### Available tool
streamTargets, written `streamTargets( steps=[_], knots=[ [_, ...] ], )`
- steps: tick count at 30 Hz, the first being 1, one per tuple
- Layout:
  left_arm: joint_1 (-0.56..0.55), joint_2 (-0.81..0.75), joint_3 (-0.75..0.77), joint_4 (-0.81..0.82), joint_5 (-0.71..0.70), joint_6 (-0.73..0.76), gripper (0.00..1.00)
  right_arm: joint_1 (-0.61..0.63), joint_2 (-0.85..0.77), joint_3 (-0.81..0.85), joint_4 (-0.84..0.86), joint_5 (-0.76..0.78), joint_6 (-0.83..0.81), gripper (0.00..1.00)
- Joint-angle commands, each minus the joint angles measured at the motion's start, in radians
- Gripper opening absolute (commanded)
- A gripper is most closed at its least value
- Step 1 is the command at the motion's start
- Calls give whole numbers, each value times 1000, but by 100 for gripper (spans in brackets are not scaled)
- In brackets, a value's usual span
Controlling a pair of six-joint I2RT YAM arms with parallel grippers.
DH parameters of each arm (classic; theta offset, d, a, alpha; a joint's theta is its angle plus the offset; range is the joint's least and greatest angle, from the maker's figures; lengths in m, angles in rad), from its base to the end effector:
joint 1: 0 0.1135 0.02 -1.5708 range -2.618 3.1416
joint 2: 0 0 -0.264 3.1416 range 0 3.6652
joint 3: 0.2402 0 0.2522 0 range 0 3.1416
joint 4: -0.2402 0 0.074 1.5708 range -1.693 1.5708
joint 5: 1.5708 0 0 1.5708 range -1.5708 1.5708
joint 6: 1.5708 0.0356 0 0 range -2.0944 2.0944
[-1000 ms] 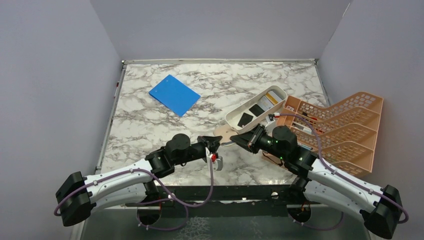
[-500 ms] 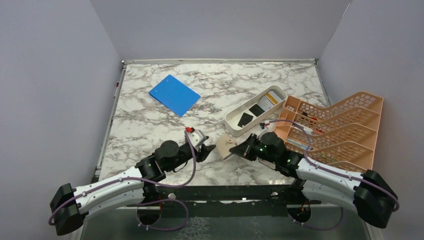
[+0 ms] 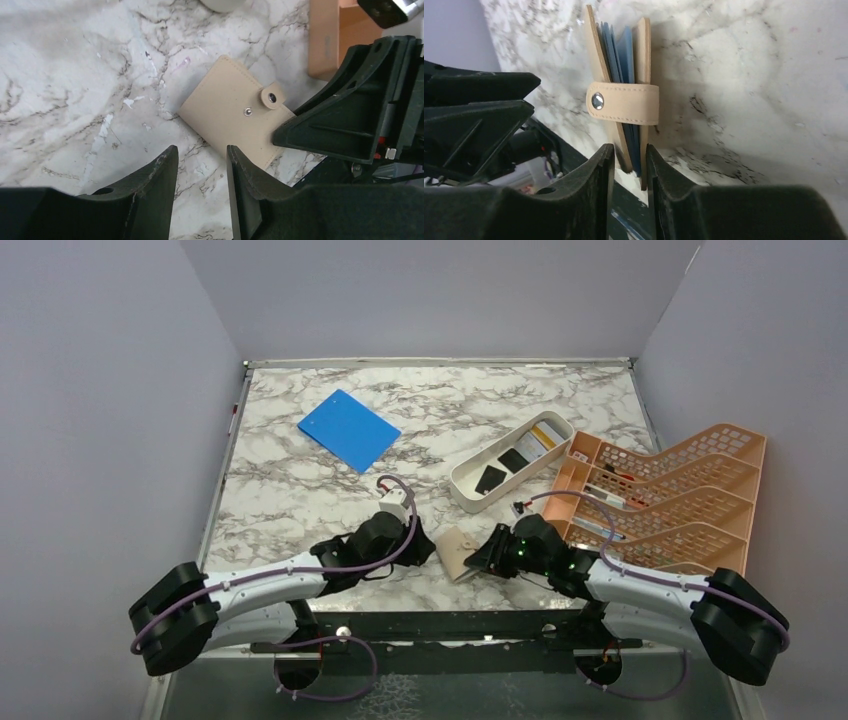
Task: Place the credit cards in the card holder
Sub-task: Close the card holder at the center of the board.
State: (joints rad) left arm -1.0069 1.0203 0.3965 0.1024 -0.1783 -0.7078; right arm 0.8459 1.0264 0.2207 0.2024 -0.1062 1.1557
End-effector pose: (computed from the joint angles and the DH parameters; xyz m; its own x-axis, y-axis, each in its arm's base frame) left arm 0.1177 -0.1744 0.1898 -0.6896 -0.1066 -0.7163 0.3965 0.7721 -0.4966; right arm 0.1207 0.1420 0.1421 -0.8858 0.3723 -0.2771 0.0207 0.6282 0.7778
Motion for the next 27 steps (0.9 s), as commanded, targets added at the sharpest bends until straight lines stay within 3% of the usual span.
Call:
streamTargets(
  steps=[1,7,13,17,21,25,27],
  knots=[
    [11,81,10,73,112,-118,42,12,-14,60,-229,-11,-103,37],
    [48,193,19,158,178,-129,37,12,-53,123,-415,20,-176,50],
    [59,265,104,163,267,-82,32,12,-141,195,-543,62,-242,51],
    [63,301,160,148,272,-64,27,12,-163,238,-526,85,-336,51],
    [79,361,197,137,287,-61,23,12,-97,281,-488,82,-396,44],
    [95,416,202,161,347,-81,21,10,3,314,-451,87,-429,28],
    [96,440,200,174,363,-87,20,8,49,323,-426,91,-441,25]
  ],
)
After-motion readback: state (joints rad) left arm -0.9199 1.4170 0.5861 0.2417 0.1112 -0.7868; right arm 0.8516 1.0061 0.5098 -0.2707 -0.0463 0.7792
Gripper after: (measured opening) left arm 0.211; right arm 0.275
